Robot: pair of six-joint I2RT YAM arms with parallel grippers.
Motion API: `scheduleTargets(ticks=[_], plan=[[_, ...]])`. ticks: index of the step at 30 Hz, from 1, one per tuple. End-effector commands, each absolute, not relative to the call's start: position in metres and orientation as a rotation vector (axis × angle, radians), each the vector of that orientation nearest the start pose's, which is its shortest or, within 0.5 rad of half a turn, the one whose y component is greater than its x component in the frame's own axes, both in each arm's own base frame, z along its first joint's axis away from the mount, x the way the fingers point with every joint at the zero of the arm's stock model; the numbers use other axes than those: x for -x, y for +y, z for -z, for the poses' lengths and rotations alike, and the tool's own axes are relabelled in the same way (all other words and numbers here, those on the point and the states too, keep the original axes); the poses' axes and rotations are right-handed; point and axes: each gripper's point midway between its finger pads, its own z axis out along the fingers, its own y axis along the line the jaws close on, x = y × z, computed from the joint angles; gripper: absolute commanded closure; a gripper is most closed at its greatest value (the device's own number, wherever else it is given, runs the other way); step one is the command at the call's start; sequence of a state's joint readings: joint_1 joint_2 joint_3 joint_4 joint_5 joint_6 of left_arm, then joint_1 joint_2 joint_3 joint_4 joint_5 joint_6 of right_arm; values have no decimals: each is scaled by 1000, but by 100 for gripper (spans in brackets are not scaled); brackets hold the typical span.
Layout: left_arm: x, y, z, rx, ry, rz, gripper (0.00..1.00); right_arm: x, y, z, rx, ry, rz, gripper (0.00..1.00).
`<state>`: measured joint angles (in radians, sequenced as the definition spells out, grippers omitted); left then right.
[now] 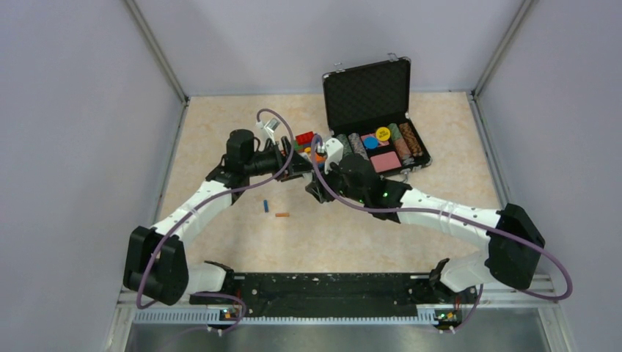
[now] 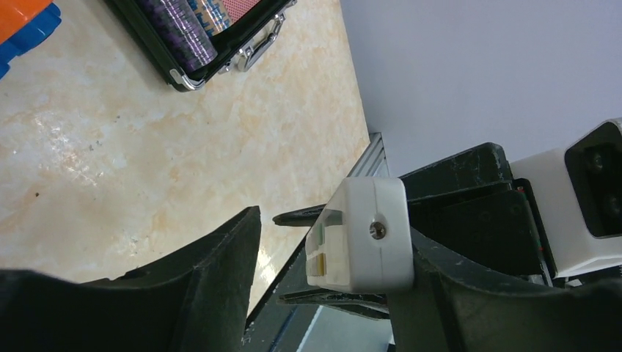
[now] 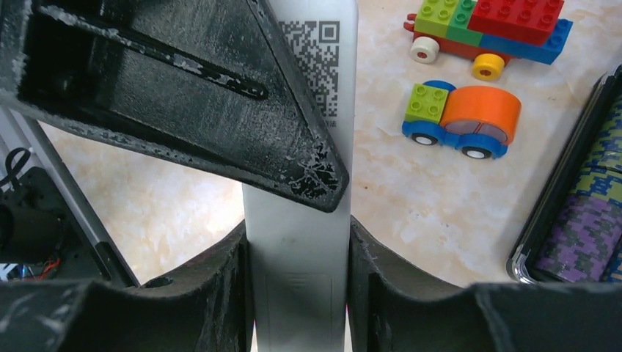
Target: Load the batteries into the remote control
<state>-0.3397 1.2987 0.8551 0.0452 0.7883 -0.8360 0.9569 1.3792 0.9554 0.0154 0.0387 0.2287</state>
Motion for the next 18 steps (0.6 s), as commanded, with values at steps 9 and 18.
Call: scheduleTargets(ticks=[9, 18], plan=[[-294, -240, -252, 45, 2011, 1396, 100, -255, 371, -241, 558, 1882, -844, 48], [-302, -209, -292, 73, 1887, 1354, 100, -252, 315, -296, 132, 1907, -1001, 1]])
